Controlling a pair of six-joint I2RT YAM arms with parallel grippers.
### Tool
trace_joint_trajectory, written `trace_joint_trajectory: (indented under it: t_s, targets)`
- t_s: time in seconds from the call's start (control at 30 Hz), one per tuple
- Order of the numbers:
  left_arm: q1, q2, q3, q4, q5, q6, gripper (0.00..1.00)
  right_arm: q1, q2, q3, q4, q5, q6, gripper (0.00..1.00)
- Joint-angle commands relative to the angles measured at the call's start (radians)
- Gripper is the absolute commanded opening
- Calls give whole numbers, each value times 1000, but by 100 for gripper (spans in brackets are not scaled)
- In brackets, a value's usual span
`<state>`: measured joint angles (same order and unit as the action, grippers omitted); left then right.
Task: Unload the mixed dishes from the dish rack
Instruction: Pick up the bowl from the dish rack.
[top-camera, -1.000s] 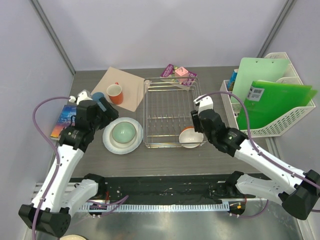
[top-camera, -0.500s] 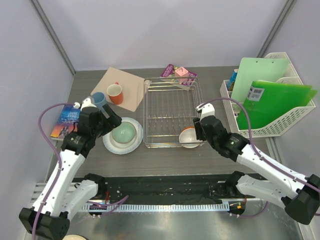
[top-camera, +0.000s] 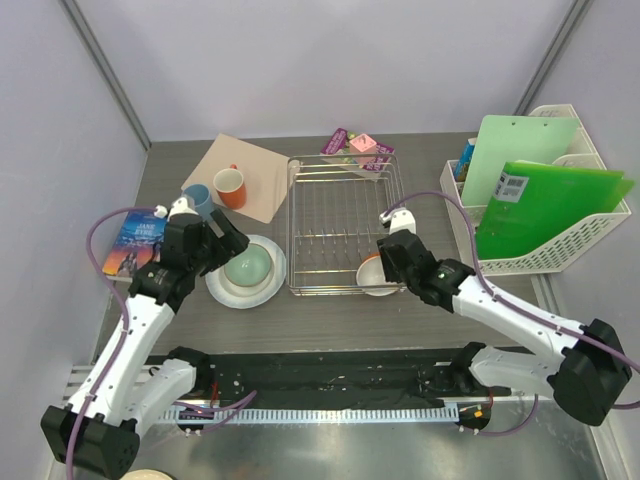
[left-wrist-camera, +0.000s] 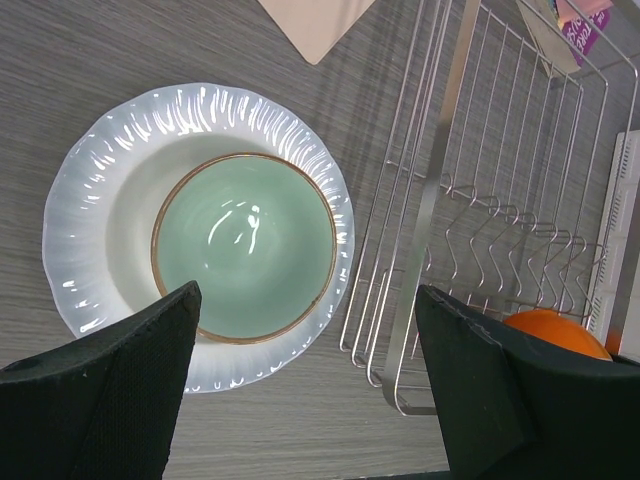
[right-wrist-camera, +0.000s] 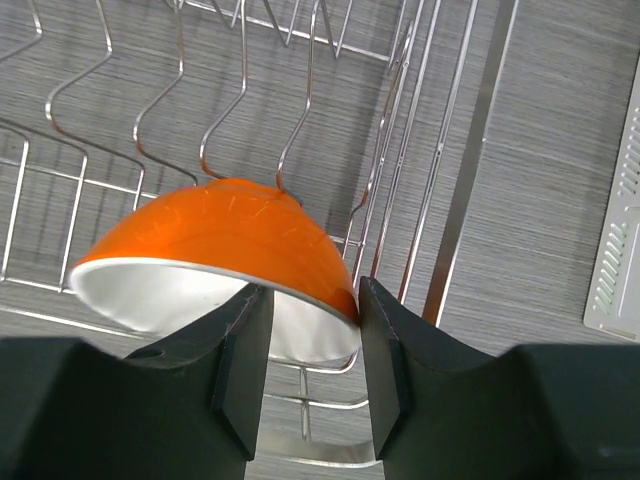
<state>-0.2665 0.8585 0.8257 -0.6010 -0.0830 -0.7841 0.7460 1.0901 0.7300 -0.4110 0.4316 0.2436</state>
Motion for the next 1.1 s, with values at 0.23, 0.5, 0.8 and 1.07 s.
trace_joint_trajectory:
  t_s: [0.23, 0.5, 0.8, 1.07]
  targets:
    - [-4, 10, -23, 61, 31, -7, 86, 0, 160, -3, 120, 12, 63, 15]
    - [-5, 20, -36, 81, 57, -14, 84, 0, 45, -21, 112, 70, 77, 1]
    - [-86, 273, 71, 175, 160, -3, 87, 0, 8, -20, 107, 93, 43, 1]
    - [-221, 488, 231, 248, 91, 34, 88, 1, 17, -26, 118, 79, 34, 1]
